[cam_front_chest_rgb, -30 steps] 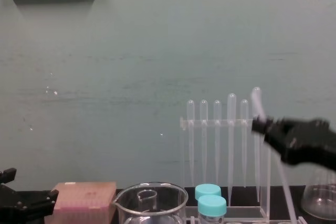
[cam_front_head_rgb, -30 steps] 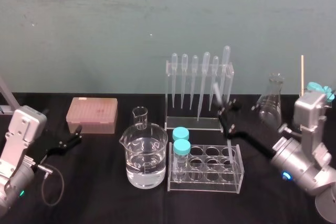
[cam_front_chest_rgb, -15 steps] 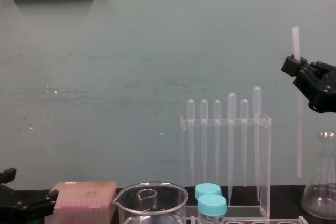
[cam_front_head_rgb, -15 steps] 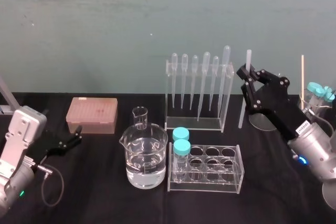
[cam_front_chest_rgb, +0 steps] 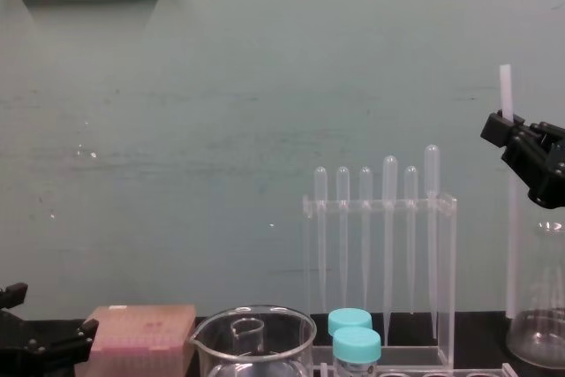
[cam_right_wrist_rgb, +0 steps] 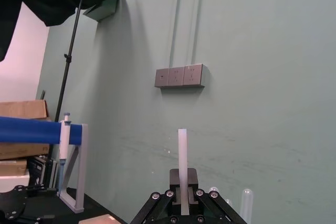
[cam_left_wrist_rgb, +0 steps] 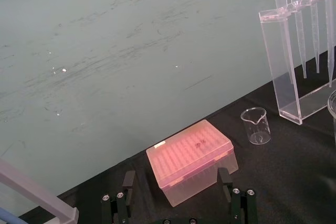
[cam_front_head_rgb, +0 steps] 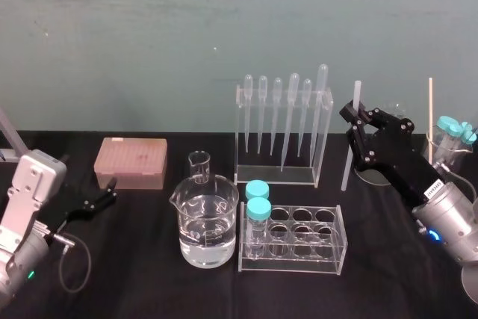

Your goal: Pick up the stirring rod with one hand, then place it down.

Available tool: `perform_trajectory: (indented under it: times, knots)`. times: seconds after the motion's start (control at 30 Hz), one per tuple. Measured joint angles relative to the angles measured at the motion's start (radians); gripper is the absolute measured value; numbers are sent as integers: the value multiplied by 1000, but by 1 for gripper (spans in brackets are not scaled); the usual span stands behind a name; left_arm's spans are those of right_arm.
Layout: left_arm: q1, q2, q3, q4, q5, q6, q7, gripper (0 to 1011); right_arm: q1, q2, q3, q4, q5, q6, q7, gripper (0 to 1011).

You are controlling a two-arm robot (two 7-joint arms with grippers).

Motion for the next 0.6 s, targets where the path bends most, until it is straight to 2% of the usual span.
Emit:
perform_trajectory:
  times: [0.6]
  knots:
    - [0, 0, 0, 0, 0, 0, 0, 1000, 1, 0, -2, -3, -5, -1, -6, 69]
